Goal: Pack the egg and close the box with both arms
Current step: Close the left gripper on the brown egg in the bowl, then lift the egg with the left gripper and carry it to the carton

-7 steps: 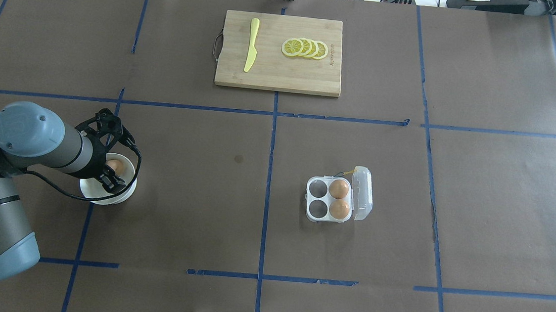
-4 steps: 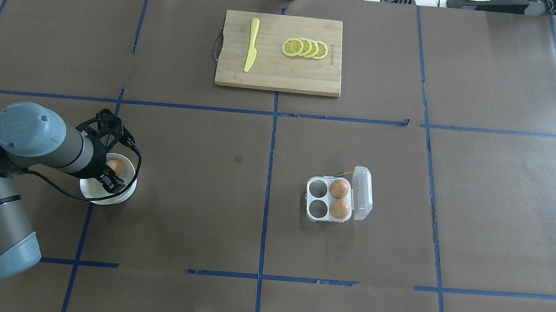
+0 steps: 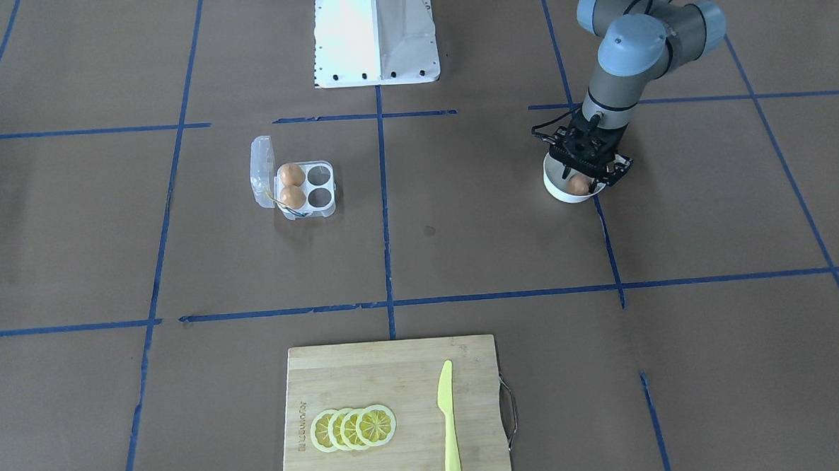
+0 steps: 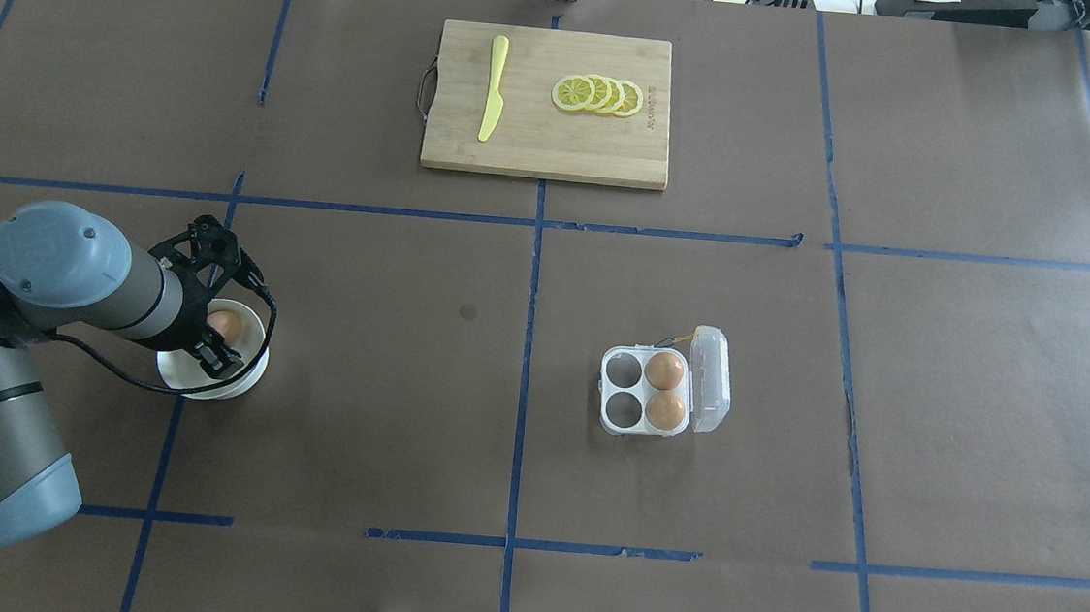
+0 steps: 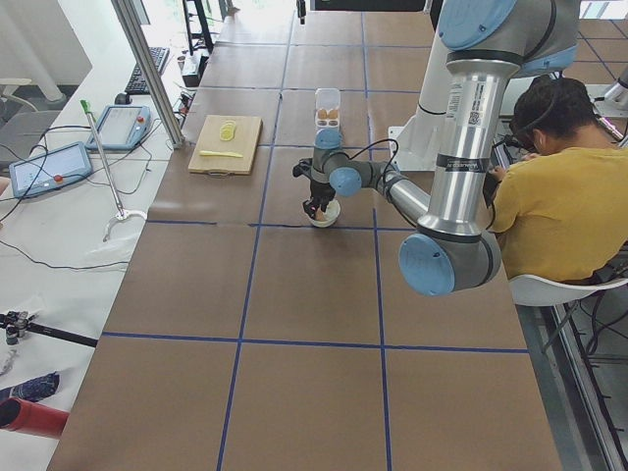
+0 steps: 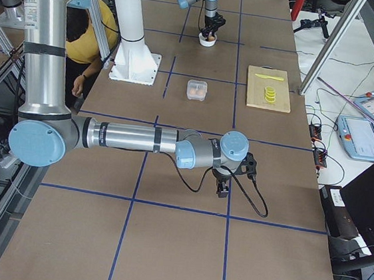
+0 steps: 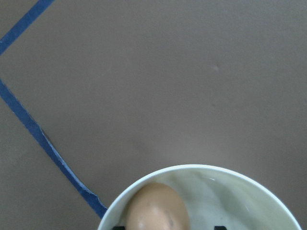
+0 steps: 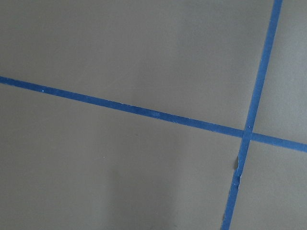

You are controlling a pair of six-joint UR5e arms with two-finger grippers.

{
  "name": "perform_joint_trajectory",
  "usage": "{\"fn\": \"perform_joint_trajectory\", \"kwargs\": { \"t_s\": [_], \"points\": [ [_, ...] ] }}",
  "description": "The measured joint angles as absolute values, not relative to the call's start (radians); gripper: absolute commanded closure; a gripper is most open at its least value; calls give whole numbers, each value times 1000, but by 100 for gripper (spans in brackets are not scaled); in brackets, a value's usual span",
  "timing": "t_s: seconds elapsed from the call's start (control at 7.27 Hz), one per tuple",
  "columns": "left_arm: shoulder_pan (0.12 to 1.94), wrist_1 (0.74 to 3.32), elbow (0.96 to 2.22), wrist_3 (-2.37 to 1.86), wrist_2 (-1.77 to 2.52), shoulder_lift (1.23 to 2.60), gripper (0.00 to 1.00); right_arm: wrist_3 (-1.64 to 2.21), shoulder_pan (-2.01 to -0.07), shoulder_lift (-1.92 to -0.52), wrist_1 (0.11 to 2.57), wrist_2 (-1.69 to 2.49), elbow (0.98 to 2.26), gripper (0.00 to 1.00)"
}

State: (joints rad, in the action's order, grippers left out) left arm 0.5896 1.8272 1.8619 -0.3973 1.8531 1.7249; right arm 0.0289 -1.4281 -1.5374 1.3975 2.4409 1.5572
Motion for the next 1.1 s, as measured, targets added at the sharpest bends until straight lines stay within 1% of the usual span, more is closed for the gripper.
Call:
{"fn": "perform_joint_trajectory", "kwargs": {
  "t_s": [0.69,0.96,1.1],
  "points": [
    [623,1820,1906,-398,1859,1722,100,29,-1428,-1540,1397,2441,1559,0],
    [658,1730,1964,-400,1858,1739,100,30,-1428,-1540,1397,2442,1560,0],
    [666,1648,1984,-403,1857,1786,100,30,-1428,-1540,1397,2442,1561,0]
  ]
}}
